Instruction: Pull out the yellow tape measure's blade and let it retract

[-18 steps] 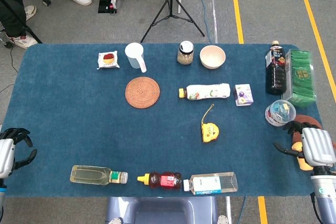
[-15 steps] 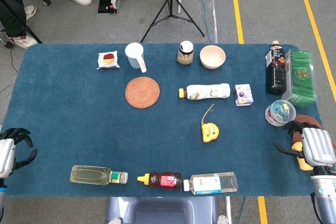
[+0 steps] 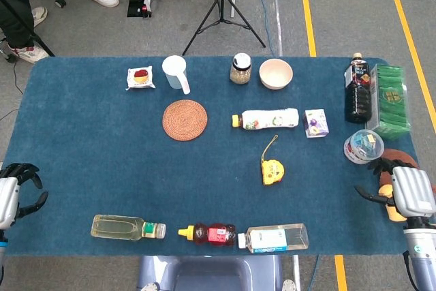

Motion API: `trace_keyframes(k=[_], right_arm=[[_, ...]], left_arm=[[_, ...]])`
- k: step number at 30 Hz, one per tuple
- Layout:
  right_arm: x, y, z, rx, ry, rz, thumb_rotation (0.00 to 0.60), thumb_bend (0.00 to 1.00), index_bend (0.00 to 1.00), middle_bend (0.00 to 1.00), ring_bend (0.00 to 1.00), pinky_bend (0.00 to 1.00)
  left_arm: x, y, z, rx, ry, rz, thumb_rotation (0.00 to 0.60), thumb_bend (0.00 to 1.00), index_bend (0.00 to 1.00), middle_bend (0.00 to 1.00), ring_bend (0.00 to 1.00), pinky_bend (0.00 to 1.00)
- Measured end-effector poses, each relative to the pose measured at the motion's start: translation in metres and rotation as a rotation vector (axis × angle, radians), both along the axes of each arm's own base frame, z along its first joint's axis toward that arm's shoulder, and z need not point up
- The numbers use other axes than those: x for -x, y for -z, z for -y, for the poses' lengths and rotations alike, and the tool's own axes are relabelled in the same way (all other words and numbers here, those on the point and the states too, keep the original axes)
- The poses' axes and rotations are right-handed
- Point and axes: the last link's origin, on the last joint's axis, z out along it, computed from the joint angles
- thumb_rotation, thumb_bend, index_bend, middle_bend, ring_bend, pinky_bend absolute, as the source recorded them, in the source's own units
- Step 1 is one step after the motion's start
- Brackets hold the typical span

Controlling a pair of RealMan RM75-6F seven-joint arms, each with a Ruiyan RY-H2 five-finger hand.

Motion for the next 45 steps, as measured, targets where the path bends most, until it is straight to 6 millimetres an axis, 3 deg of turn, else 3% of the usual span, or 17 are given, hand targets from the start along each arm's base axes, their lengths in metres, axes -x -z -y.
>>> trace_keyframes(k=[17, 26, 35, 37, 41, 45], right_arm=[[-0.008, 0.003, 0.009, -0.046, -0.035, 0.056, 0.42, 0.19, 0.42, 0.5, 0.44, 0.44], [-0.036, 0.018, 0.041, -0.165, -0.144, 0.109, 0.421, 0.19, 0.4, 0.49, 0.44, 0.44], [-0.072, 0.048, 0.08, -0.343, -0.226, 0.15, 0.417, 0.19, 0.39, 0.46, 0.41, 0.44], [-0.081, 0.057, 0.089, -0.389, -0.242, 0.154, 0.393, 0.19, 0.39, 0.46, 0.41, 0.44], [-0.098, 0.073, 0.104, -0.467, -0.271, 0.16, 0.289, 0.18, 0.39, 0.46, 0.4, 0.43], [-0.113, 0.09, 0.114, -0.536, -0.289, 0.173, 0.234, 0.17, 0.39, 0.45, 0.4, 0.43]], left_arm=[[-0.013, -0.005, -0.007, 0.016, 0.027, 0.003, 0.6, 0.27, 0.56, 0.35, 0.23, 0.26], [-0.02, -0.007, -0.016, 0.032, 0.027, 0.018, 0.6, 0.27, 0.56, 0.35, 0.23, 0.26], [-0.031, -0.011, -0.031, 0.037, 0.041, 0.016, 0.6, 0.27, 0.56, 0.35, 0.23, 0.26], [-0.033, -0.011, -0.035, 0.036, 0.045, 0.015, 0.6, 0.27, 0.56, 0.35, 0.23, 0.26], [-0.037, -0.011, -0.041, 0.045, 0.045, 0.015, 0.6, 0.27, 0.56, 0.35, 0.23, 0.26], [-0.041, -0.01, -0.046, 0.055, 0.046, 0.017, 0.6, 0.27, 0.56, 0.35, 0.23, 0.26]])
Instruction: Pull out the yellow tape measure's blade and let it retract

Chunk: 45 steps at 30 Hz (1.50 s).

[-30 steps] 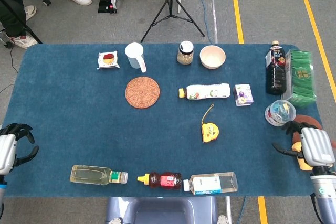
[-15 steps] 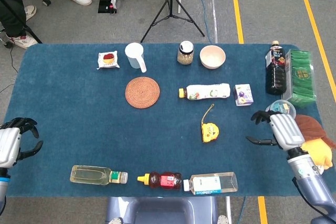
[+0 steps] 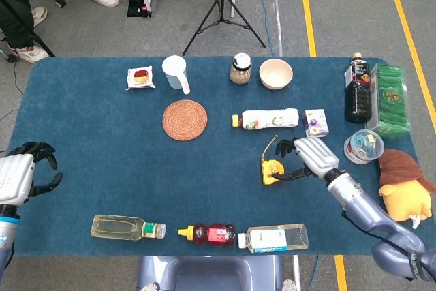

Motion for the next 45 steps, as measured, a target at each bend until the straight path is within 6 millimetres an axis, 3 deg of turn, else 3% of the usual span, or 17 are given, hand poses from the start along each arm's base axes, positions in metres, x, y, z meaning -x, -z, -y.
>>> trace_keyframes(k=[9, 18, 33, 45], right_arm=[[-0.029, 0.037, 0.011, -0.133, -0.053, -0.001, 0.212, 0.17, 0.39, 0.45, 0.4, 0.43], [-0.042, 0.067, 0.016, -0.198, -0.094, -0.024, 0.209, 0.17, 0.39, 0.45, 0.4, 0.43], [-0.034, 0.097, 0.019, -0.239, -0.101, -0.098, 0.212, 0.17, 0.39, 0.45, 0.4, 0.43], [-0.016, 0.103, 0.028, -0.225, -0.079, -0.172, 0.212, 0.17, 0.39, 0.45, 0.41, 0.44]], left_arm=[[-0.004, 0.002, -0.011, 0.015, -0.005, -0.003, 0.6, 0.27, 0.56, 0.35, 0.23, 0.26], [-0.001, 0.001, -0.012, 0.01, -0.023, -0.005, 0.6, 0.27, 0.56, 0.35, 0.23, 0.26], [0.009, -0.002, -0.003, 0.002, -0.058, 0.001, 0.6, 0.27, 0.56, 0.35, 0.22, 0.26], [0.012, -0.003, -0.001, 0.002, -0.06, 0.004, 0.6, 0.27, 0.56, 0.35, 0.22, 0.26]])
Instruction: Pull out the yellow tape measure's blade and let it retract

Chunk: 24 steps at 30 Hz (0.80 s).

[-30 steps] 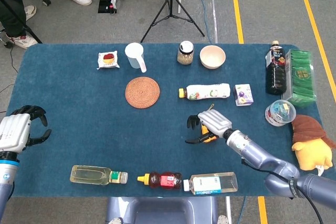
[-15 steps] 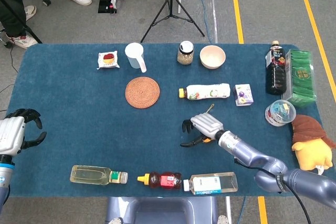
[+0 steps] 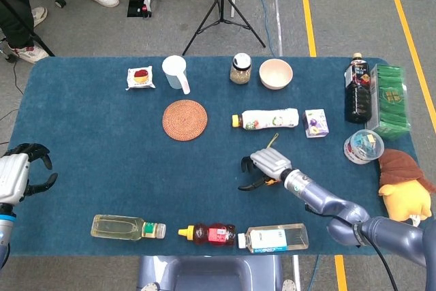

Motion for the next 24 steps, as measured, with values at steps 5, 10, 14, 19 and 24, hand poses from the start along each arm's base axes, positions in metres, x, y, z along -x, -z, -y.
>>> trace_keyframes(k=[5, 10, 14, 19, 24], right_arm=[[0.009, -0.003, 0.003, 0.014, 0.015, -0.027, 0.212, 0.17, 0.39, 0.45, 0.41, 0.44], [0.019, -0.009, 0.007, 0.033, 0.037, -0.047, 0.21, 0.17, 0.39, 0.45, 0.41, 0.45], [0.028, -0.019, 0.01, 0.057, 0.063, -0.056, 0.212, 0.17, 0.39, 0.46, 0.41, 0.45], [0.039, -0.029, 0.013, 0.086, 0.092, -0.068, 0.212, 0.17, 0.39, 0.46, 0.41, 0.45], [0.044, -0.037, 0.015, 0.109, 0.107, -0.065, 0.212, 0.17, 0.39, 0.46, 0.4, 0.45]], left_arm=[[-0.001, 0.0, 0.0, 0.001, 0.007, 0.002, 0.6, 0.27, 0.56, 0.35, 0.23, 0.26], [-0.003, 0.0, 0.0, 0.0, 0.014, 0.003, 0.6, 0.27, 0.56, 0.35, 0.23, 0.26], [-0.004, 0.002, -0.001, 0.006, 0.021, 0.004, 0.6, 0.27, 0.56, 0.35, 0.23, 0.26], [-0.007, 0.005, -0.002, 0.012, 0.03, 0.007, 0.6, 0.27, 0.56, 0.35, 0.23, 0.26], [-0.008, 0.006, -0.002, 0.017, 0.033, 0.007, 0.6, 0.27, 0.56, 0.35, 0.23, 0.26]])
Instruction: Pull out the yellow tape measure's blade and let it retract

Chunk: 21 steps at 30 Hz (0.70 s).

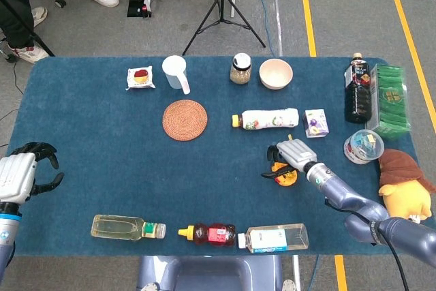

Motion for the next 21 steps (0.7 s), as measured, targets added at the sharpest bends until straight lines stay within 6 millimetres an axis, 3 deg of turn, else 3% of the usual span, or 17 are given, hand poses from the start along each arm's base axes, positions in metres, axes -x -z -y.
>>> trace_keyframes(k=[15, 21], right_arm=[[-0.007, -0.007, -0.008, 0.075, -0.115, -0.054, 0.234, 0.13, 0.25, 0.38, 0.34, 0.4], [-0.006, -0.007, -0.016, 0.102, -0.146, -0.113, 0.355, 0.13, 0.24, 0.4, 0.36, 0.43]], left_arm=[[-0.001, -0.003, 0.001, -0.004, 0.005, 0.0, 0.6, 0.27, 0.56, 0.35, 0.23, 0.26], [0.0, -0.004, 0.001, -0.002, 0.01, 0.001, 0.6, 0.27, 0.56, 0.35, 0.23, 0.26]])
